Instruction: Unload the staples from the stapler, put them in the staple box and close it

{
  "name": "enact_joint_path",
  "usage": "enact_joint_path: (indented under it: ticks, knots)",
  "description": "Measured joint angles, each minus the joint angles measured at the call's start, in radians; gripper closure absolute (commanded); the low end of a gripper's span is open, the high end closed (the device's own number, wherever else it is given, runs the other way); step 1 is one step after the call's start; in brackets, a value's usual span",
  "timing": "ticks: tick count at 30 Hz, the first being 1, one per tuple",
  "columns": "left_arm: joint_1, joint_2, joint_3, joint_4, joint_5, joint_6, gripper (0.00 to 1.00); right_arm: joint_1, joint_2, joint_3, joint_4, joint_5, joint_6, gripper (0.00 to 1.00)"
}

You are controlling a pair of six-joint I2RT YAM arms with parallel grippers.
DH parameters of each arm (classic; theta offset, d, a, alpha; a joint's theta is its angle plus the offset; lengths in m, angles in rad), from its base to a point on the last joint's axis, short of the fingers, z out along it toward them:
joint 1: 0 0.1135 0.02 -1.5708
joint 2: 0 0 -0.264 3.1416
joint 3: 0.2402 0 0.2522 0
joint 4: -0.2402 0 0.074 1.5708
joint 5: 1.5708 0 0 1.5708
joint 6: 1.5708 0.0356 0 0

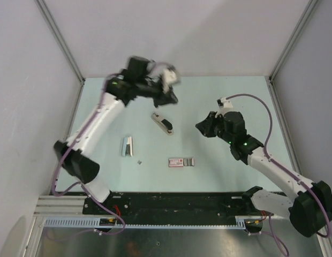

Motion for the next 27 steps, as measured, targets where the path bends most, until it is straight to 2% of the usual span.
enact_joint_path:
  ticks: [3,6,8,10,13,16,21,27]
  knots:
    - [0.118,-0.088,0.058,0.1,0.169,-0.214,0.87,-0.03,-0.068,0.0,0.038,-0.068,0.021,0.79]
    - [0.226,-0.185,-0.006,0.321,0.327,-0.514,0.86,-0.06,-0.124,0.0,0.112,-0.162,0.064,0.75]
    - [0.259,-0.243,-0.117,0.548,0.404,-0.737,0.85,-0.077,-0.145,0.0,0.183,-0.227,0.103,0.72]
    - [0.28,-0.296,-0.29,0.868,0.46,-1.029,0.85,-0.091,-0.151,0.0,0.283,-0.303,0.167,0.68]
    - [0.287,-0.306,-0.47,1.221,0.473,-1.388,0.84,-0.101,-0.137,0.0,0.425,-0.391,0.267,0.64]
    - [0.287,-0.303,-0.612,1.461,0.462,-1.662,0.83,-0.103,-0.107,0.0,0.567,-0.46,0.369,0.6]
    - [0.277,-0.314,-0.715,1.69,0.428,-1.911,0.83,-0.093,-0.073,0.006,0.692,-0.513,0.466,0.57]
    - [0.23,-0.354,-0.771,1.799,0.398,-1.986,0.82,-0.023,-0.019,0.045,0.747,-0.515,0.487,0.56]
